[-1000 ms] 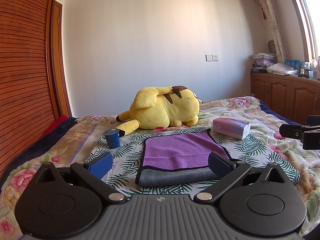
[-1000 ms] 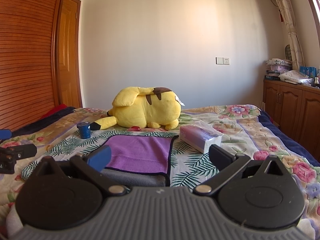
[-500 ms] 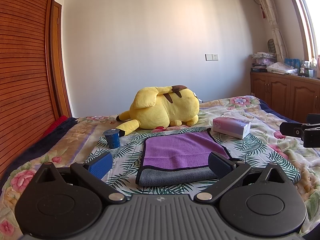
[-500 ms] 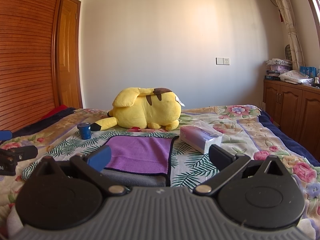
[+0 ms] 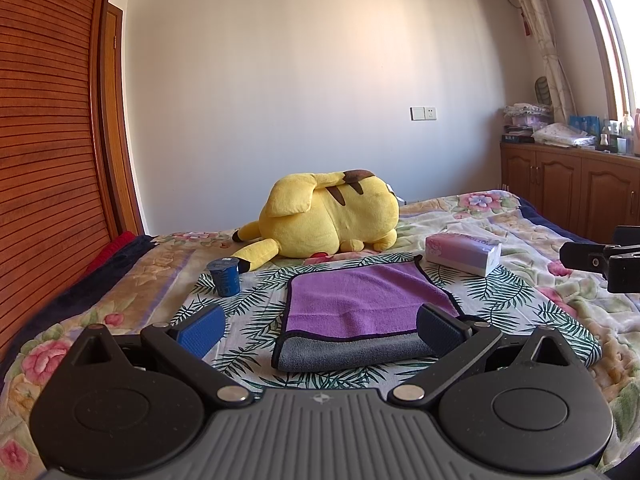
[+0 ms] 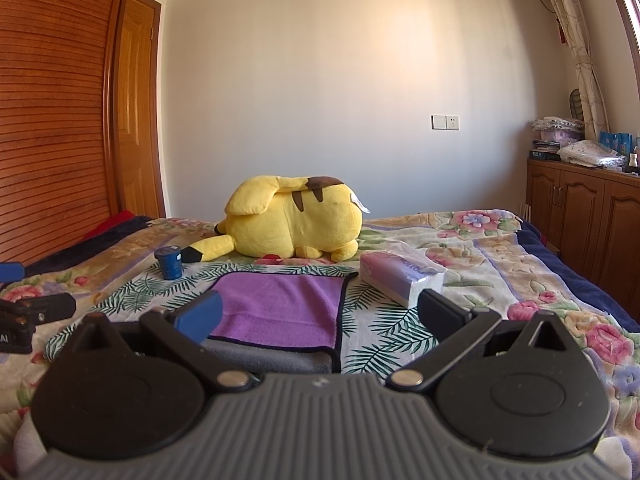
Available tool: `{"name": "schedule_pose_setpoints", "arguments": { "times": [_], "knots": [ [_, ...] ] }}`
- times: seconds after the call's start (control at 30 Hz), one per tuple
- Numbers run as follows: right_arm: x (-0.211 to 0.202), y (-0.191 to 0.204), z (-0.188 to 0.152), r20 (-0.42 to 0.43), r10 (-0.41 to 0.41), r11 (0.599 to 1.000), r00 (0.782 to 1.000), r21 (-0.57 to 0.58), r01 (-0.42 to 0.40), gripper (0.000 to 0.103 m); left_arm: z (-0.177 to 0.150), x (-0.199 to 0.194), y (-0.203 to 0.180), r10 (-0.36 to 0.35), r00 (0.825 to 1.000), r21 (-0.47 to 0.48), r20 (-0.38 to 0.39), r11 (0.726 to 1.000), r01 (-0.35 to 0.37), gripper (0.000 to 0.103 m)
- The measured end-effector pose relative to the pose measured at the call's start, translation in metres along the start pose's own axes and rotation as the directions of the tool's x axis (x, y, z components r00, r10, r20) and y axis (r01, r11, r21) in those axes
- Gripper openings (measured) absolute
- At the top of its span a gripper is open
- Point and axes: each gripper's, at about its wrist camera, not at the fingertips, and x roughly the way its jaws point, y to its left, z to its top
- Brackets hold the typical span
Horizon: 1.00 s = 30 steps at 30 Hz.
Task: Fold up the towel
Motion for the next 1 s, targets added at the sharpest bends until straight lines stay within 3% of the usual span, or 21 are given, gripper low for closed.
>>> {"name": "schedule_pose_setpoints", "arguments": {
  "times": [0.47,1.0],
  "knots": [
    [-0.001,-0.002,-0.001,-0.001,0.002,1.0,1.0,0.001,-0.002,0.103,-0.007,0.002,0.0,-0.002,1.0,0.004,-0.011,1.0,0.002,0.087],
    [0.025,0.007,-0.004,-0.095,0.048,0.999,0.994,-0.016,-0.05,0.103,-0.005,0.032,0.0,-0.019,0.991,0.03,-0.135,0.999,0.023,0.087]
  ]
}}
